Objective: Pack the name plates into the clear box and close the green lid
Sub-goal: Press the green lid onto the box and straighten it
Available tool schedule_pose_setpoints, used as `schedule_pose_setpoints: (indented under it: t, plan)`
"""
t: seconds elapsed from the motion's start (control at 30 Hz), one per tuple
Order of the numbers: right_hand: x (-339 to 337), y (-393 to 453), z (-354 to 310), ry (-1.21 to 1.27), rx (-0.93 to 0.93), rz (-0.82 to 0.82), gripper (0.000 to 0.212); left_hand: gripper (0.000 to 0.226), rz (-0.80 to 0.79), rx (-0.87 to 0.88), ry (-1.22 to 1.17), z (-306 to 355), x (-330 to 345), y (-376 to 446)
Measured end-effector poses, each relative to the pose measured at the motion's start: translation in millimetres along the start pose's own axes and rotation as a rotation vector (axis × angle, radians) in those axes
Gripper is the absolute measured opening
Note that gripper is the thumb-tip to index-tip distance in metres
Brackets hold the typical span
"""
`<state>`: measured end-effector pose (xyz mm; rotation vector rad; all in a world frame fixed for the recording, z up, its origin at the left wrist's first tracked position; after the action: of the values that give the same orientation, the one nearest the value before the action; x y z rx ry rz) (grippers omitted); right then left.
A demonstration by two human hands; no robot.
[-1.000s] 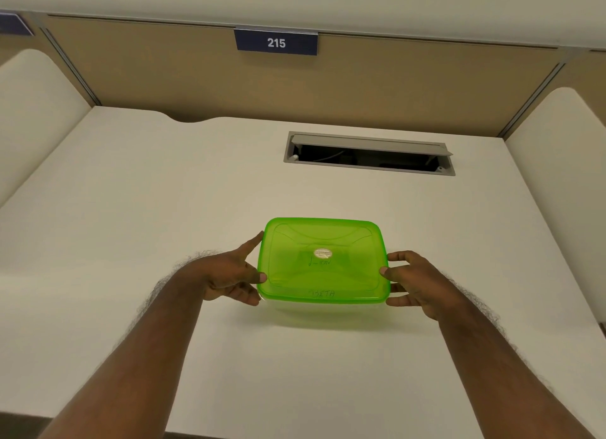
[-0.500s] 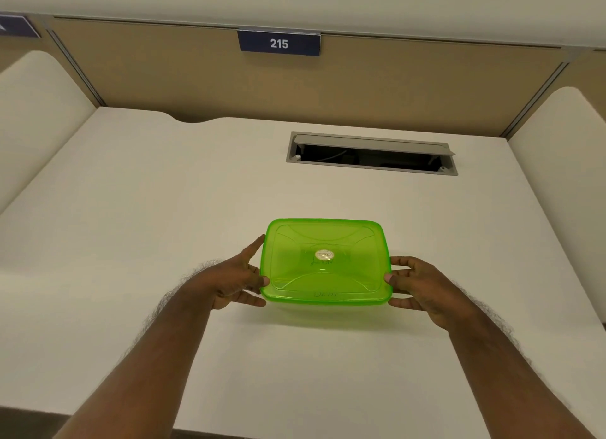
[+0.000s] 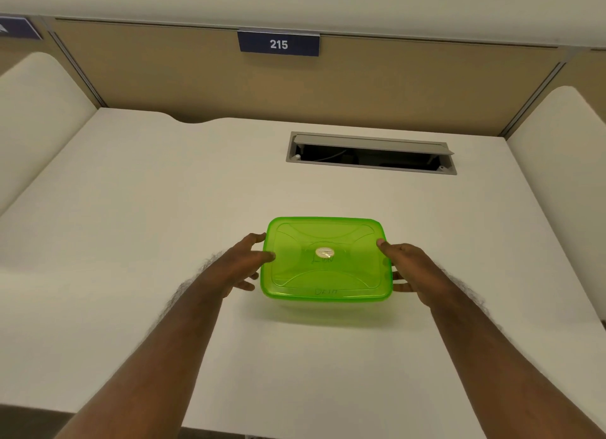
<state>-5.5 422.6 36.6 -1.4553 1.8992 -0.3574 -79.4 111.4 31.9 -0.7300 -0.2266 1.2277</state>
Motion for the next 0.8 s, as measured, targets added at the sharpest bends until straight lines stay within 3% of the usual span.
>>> schedule_pose_setpoints:
  t: [0.07, 0.23, 0.53, 0.8]
  plan:
    - [1, 7, -11, -0.014, -0.018, 0.021, 0.042, 0.030, 0.086, 0.055, 0.051, 12, 2, 4]
    - [4, 29, -30, -0.071, -0.026, 0.072, 0.053, 0.039, 0.122, 0.031, -0.067, 33, 8, 22]
    - [0, 49, -34, 0.088, 0.149, 0.000, 0.038, 0.015, 0.120, -0.195, -0.433, 33, 9, 42]
    - [1, 60, -29, 0.186, 0.199, -0.026, 0.023, 0.009, 0.132, -0.234, -0.442, 39, 11, 48]
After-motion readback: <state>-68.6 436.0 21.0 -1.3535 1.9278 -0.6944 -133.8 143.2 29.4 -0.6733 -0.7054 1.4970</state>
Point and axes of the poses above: each hand's wrist, its own y-axis towards the middle knuckle, its own x-axis out of the palm, z = x × y, the point moved 1 cm from there along y, towards the middle knuckle, and after that the axes turned 7 degrees about -y, right-handed, at the moved point
